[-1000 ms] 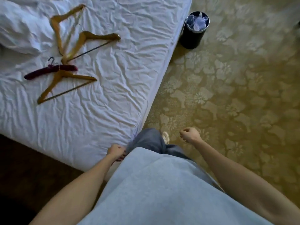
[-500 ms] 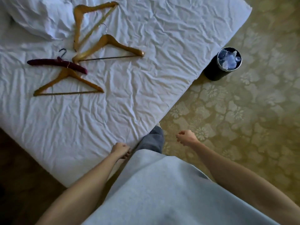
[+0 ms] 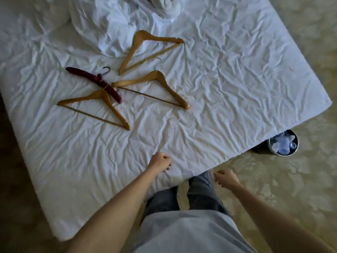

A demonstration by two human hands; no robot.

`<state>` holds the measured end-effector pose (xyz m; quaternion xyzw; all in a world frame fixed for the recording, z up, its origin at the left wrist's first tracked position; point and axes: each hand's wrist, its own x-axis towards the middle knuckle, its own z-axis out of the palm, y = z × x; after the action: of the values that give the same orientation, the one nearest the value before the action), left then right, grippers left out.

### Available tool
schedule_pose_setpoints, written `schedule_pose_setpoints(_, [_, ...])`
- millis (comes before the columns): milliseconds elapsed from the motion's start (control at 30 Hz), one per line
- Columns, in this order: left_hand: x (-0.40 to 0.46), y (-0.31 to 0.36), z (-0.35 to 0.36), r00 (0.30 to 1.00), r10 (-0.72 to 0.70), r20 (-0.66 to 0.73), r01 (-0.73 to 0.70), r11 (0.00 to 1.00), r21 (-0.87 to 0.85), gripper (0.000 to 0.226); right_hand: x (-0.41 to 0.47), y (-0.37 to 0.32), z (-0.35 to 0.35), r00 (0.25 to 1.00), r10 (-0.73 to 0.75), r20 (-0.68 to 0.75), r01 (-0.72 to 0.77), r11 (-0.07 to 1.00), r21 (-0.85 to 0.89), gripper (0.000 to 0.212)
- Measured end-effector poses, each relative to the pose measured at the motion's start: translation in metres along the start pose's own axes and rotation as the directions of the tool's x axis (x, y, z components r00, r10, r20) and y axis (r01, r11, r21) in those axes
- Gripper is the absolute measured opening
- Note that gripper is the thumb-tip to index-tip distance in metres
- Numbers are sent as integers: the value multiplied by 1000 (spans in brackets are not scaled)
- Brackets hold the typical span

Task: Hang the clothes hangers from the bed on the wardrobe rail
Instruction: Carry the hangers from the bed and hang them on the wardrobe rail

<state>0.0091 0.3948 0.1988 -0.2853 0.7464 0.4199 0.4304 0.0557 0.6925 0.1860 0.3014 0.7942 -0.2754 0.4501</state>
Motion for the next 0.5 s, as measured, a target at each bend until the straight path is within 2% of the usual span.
schedule_pose_setpoints(167, [47, 34, -23, 982, -106, -159, 74, 978, -193, 19, 56, -116, -24, 970, -227, 87, 234, 968, -86, 8])
schedule_pose_setpoints(300, [97, 54, -65, 938, -182, -294, 106, 961, -256, 13, 100, -217, -33, 926, -374, 47, 377, 921, -97, 16])
schedule_pose_setpoints(400, [133, 71, -107, 856, -240, -457, 116, 952, -283, 24, 134, -284, -37, 887, -462, -26, 455, 882, -124, 21])
schedule_pose_setpoints(500, [168, 76, -152, 745, -275, -608, 164, 959, -233, 31, 174, -335, -37, 854, -506, -116, 480, 855, -196, 24])
